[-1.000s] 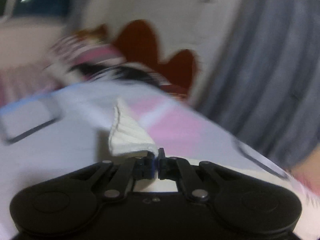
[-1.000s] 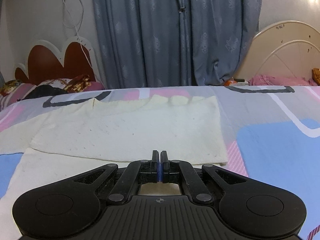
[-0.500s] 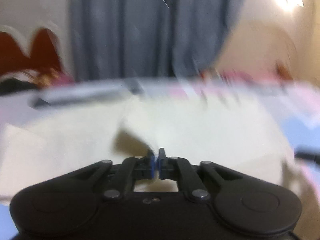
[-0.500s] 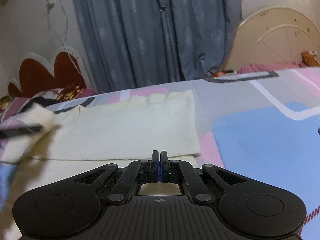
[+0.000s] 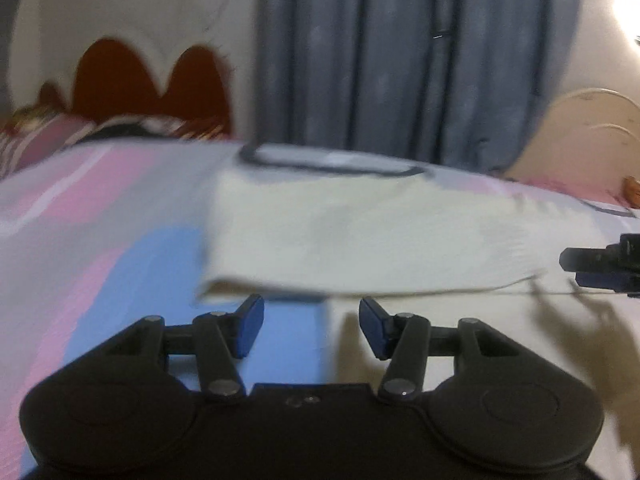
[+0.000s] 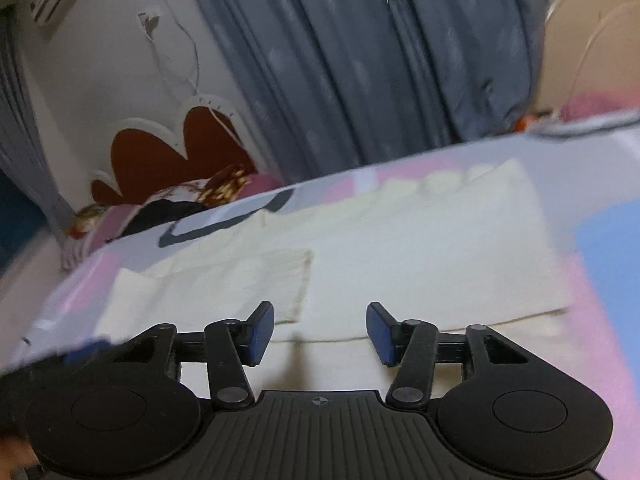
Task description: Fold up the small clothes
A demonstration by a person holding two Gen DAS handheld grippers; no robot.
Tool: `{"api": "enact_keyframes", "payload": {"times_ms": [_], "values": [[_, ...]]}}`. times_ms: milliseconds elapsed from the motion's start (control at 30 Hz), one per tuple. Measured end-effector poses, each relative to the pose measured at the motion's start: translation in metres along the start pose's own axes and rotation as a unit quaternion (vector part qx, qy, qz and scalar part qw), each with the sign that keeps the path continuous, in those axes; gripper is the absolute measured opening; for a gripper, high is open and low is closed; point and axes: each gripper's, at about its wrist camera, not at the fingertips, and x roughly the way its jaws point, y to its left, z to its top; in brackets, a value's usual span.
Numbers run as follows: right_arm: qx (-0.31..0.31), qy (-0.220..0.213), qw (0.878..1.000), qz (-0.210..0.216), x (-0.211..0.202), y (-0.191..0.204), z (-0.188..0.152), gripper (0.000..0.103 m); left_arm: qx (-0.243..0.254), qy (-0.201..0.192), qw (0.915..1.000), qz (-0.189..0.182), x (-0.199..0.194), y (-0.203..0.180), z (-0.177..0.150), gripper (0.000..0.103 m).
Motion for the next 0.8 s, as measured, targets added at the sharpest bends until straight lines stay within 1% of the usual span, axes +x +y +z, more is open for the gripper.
{"api": "enact_keyframes", "payload": {"times_ms": [67,133,167,200,233,267,333,367,400,467,500,533,567,600,633,667,700,733,800], "values": [[0.023,0.022,0.999,0.010,0.021,0.000,0.003,0.052,-0.016,0.016,0.9997,-0.004,-0.002,0.012,0.001,0.052],[0.021,0.026,0.999,0.013,0.035,0.006,0.004,0.050,-0.018,0.020,0.9996,-0.005,0.003,0.011,0.002,0.053],[0.009,0.030,0.999,0.009,0.041,0.012,0.006,0.032,-0.018,0.017,0.9997,-0.008,0.004,0.011,0.002,0.054],[-0.001,0.037,0.999,0.007,0.046,0.017,0.008,0.020,-0.019,0.014,0.9997,-0.009,0.005,0.010,0.003,0.054],[-0.014,0.040,0.999,0.001,0.049,0.023,0.011,0.004,-0.020,0.011,0.9997,-0.009,0.007,0.010,0.004,0.054],[-0.027,0.033,0.999,-0.004,0.047,0.028,0.013,0.004,-0.021,0.009,0.9997,-0.009,0.009,0.011,0.004,0.054],[-0.051,-0.003,0.999,-0.003,0.032,0.035,0.019,0.003,-0.021,0.008,0.9997,-0.008,0.013,0.011,-0.002,0.054],[-0.057,-0.028,0.998,-0.004,0.020,0.037,0.025,0.003,-0.020,0.008,0.9997,-0.008,0.014,0.011,-0.003,0.054],[-0.059,-0.061,0.996,-0.009,0.003,0.036,0.033,0.003,-0.018,0.007,0.9998,-0.008,0.017,0.011,-0.003,0.053],[-0.054,-0.112,0.992,-0.025,-0.027,0.026,0.045,0.003,-0.012,0.006,0.9999,-0.007,0.021,0.010,-0.002,0.052],[-0.052,-0.127,0.990,-0.036,-0.038,0.017,0.049,0.003,-0.010,0.005,0.9999,-0.008,0.020,0.009,-0.002,0.052],[-0.054,-0.123,0.990,-0.046,-0.043,0.009,0.052,0.003,-0.009,0.004,0.9999,-0.008,0.020,0.008,-0.002,0.050],[-0.055,-0.110,0.991,-0.056,-0.044,0.000,0.053,0.003,-0.007,0.001,0.9999,-0.008,0.020,0.007,0.000,0.049],[-0.055,-0.103,0.991,-0.061,-0.044,-0.008,0.051,0.003,-0.005,-0.004,0.9999,-0.012,0.019,0.006,0.001,0.045],[-0.058,-0.094,0.992,-0.068,-0.044,-0.016,0.049,0.003,-0.006,-0.011,0.9998,-0.014,0.020,0.005,0.002,0.036],[-0.059,-0.088,0.992,-0.075,-0.044,-0.021,0.045,0.003,-0.013,-0.025,0.9995,-0.017,0.017,0.005,0.003,0.032],[-0.058,-0.084,0.992,-0.078,-0.046,-0.026,0.041,0.003,-0.018,-0.032,0.9991,-0.019,0.015,0.006,0.003,0.032],[-0.057,-0.082,0.992,-0.080,-0.048,-0.030,0.037,0.003,-0.018,-0.031,0.9992,-0.019,0.016,0.005,0.005,0.032],[-0.059,-0.079,0.992,-0.083,-0.052,-0.033,0.031,0.003,-0.008,-0.017,0.9996,-0.021,0.023,0.002,0.007,0.032]]}}
